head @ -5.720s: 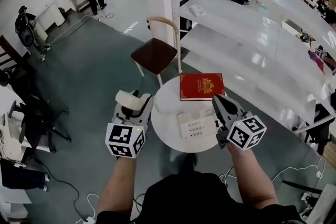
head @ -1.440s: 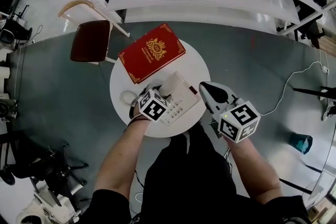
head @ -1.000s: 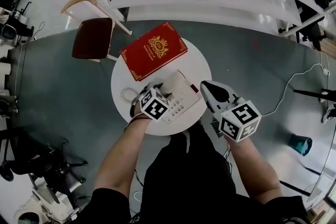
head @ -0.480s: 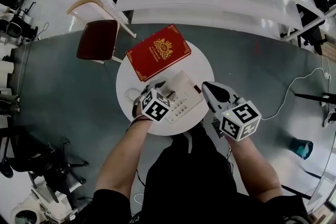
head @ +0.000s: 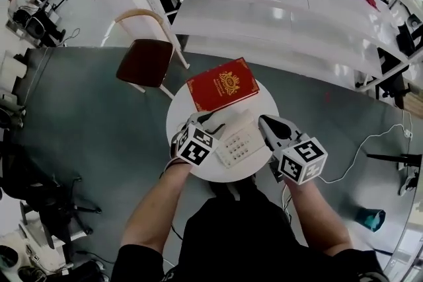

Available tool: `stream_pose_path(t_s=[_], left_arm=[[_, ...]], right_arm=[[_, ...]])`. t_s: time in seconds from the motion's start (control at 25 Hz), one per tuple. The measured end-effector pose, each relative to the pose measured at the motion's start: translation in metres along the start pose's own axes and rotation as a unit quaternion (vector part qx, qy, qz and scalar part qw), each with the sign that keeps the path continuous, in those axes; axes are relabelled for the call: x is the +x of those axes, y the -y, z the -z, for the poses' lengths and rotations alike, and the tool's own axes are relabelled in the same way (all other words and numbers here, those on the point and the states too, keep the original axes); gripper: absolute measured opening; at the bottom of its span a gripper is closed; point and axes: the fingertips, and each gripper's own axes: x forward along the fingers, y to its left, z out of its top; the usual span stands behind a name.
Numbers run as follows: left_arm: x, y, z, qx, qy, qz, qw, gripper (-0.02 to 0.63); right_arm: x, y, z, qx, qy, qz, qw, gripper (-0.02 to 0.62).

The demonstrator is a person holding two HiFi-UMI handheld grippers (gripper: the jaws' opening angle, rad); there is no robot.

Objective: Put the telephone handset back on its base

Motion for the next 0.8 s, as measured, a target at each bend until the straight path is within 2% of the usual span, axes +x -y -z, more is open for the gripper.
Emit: stream_pose_path(t_s=[0.16, 0.32, 0.48, 0.6, 0.8], left_arm=[[-0.042, -0.014, -0.009, -0.019, 0.048, -0.018, 0.9985, 0.21], [-0.086, -0.026, -0.017, -0.035, 0.106, -0.034, 0.9932, 0.201], [-0.137, -0.043, -0.032, -0.034, 0.165, -0.059, 0.9839, 0.164], [-0.162, -0.051, -0.039, -0.05, 0.206, -0.066, 0.9749, 0.164], [-0.19, -0.054, -0.052, -0.066, 0.248, -0.09, 0.9623, 0.126]], right_arm=[[0.002, -0.024, -0.01, -0.02, -0.003, -0.002, 1.0, 0.006], [-0.001, -0.044, -0.02, -0.036, -0.001, 0.007, 0.999, 0.006], [0.002, -0.068, -0.038, -0.053, 0.005, 0.008, 0.999, 0.006], [0.005, -0.086, -0.05, -0.08, 0.004, -0.005, 0.997, 0.006], [0.007, -0.1, -0.075, -0.105, 0.02, -0.024, 0.994, 0.006]])
